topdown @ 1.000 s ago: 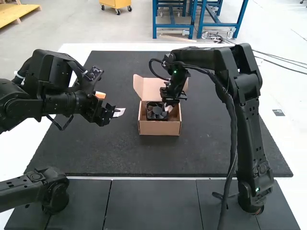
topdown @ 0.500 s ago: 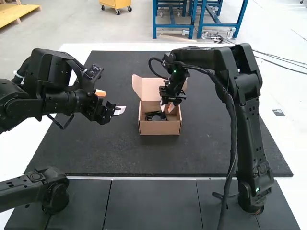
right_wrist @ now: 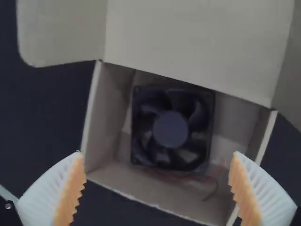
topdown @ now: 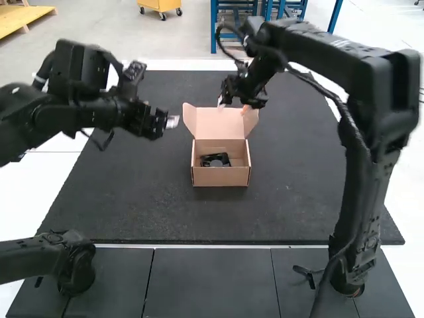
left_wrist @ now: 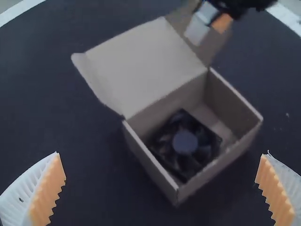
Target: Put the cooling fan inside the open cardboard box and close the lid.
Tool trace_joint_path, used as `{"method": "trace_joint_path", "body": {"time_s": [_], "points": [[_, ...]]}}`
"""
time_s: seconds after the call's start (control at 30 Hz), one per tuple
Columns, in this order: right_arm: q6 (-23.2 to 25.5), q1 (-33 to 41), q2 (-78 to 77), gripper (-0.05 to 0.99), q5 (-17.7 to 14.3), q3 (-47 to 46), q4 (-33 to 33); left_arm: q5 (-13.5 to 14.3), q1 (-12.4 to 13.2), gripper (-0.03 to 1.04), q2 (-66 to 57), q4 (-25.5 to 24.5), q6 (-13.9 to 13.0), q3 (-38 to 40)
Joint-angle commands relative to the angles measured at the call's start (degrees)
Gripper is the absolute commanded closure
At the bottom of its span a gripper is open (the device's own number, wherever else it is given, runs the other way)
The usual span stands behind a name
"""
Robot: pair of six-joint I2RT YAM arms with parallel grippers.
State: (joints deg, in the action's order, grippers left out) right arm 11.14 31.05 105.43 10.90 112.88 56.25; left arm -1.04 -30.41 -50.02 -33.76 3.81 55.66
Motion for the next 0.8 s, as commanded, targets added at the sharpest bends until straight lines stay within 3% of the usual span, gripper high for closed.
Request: {"method": "trace_joint_path", "body": {"time_s": [0.0,0.13,0.2,0.4,0.53,0.77], "points": [[-1.03,-0.02,-4.97,0.18,-4.04,-2.31,-0.53,0.77,2.2,0.05,-3.07,1.68,5.06,3.58],[-1.73,-0.11,-11.74,0.04,-7.03,-11.01,-6.77,0.86,5.01,0.05,-6.76,3.35,6.73,3.93],[-1.73,-0.73,-15.43,0.02,-8.26,-16.55,-11.78,1.21,6.33,0.05,-7.99,4.75,6.73,3.58],[-1.56,-3.54,-25.36,0.02,-11.95,-30.7,-29.88,7.1,8.88,0.05,-11.24,7.92,6.38,0.85],[-4.54,-5.65,-29.49,0.02,-15.82,-38.61,-34.8,11.23,10.99,0.05,-12.82,13.46,1.64,-3.45],[-9.47,-10.39,-32.65,0.02,-15.47,-45.38,-42.98,15.01,18.11,0.05,-14.67,22.42,-5.48,-7.85]]}}
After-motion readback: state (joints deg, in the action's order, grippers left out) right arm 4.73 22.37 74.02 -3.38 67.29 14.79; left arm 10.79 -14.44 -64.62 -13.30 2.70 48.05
